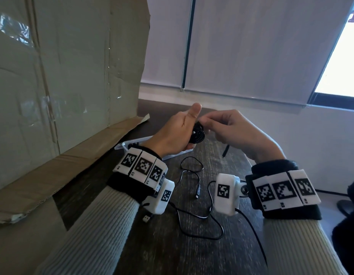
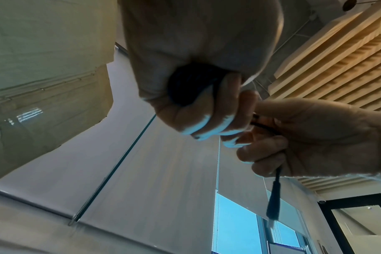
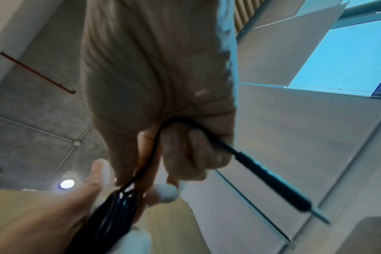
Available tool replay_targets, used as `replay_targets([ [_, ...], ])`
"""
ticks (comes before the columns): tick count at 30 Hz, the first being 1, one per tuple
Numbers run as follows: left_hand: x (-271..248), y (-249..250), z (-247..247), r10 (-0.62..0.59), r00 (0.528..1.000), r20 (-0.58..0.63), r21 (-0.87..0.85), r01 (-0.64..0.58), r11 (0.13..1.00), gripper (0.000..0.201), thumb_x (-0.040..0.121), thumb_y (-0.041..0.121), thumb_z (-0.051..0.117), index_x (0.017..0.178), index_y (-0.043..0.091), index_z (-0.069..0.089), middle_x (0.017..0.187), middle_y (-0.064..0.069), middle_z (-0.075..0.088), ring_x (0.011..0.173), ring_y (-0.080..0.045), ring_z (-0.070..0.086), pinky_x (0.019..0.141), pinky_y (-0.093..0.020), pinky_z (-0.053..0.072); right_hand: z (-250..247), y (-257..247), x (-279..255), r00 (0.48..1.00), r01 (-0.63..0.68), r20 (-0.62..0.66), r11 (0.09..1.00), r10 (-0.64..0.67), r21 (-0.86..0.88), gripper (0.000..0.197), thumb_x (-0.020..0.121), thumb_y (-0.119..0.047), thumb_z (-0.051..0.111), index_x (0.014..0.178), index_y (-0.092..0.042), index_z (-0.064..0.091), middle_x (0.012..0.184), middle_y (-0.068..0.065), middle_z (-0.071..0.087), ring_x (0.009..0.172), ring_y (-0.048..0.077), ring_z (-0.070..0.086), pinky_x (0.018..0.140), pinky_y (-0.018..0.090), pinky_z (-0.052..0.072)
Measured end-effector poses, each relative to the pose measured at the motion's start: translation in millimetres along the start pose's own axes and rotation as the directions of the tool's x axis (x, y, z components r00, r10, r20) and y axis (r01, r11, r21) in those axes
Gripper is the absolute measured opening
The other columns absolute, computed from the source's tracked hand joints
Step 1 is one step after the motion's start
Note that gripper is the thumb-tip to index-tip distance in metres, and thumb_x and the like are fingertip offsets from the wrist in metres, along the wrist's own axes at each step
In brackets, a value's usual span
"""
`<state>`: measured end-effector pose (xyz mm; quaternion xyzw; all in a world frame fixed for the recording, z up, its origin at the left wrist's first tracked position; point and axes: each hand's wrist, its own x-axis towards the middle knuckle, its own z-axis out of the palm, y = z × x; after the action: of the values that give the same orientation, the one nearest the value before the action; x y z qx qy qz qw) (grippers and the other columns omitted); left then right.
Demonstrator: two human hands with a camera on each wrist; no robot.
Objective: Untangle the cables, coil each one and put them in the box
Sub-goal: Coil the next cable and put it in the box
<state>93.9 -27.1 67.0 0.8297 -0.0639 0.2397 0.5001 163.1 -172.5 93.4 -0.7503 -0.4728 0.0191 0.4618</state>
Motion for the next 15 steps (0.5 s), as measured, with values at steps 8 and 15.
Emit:
replay_targets([
  [8, 3, 1, -2, -0.032, 0.993, -0.111, -0.038, 0.028, 0.999, 0.045, 0.1, 0.05, 0.012, 0.077, 0.03, 0.045, 0.058, -0.016, 0.052, 0.044, -0.017, 0.049, 0.039, -0.02, 0.038, 13, 3, 9, 0.995, 0.088, -0.038, 0.991, -0.092, -0.096, 0.011, 0.09, -0.025, 0.066, 0.092, -0.022, 0.077, 0.044, -0.018, 0.051, 0.045, 0.004, 0.039, 0.055, 0.022, 0.033],
  [15, 6, 1, -2, -0.184, 0.983, -0.004, 0.002, 0.184, 0.983, 0.091, 0.09, 0.065, 0.0, 0.075, 0.001, 0.063, 0.052, -0.007, 0.061, 0.045, -0.017, 0.06, 0.049, -0.027, 0.049, 9, 3, 10, 0.97, 0.166, -0.128, 0.95, -0.206, -0.266, 0.012, 0.09, -0.024, 0.067, 0.089, -0.021, 0.078, 0.05, -0.027, 0.056, 0.048, -0.003, 0.051, 0.055, 0.014, 0.036],
])
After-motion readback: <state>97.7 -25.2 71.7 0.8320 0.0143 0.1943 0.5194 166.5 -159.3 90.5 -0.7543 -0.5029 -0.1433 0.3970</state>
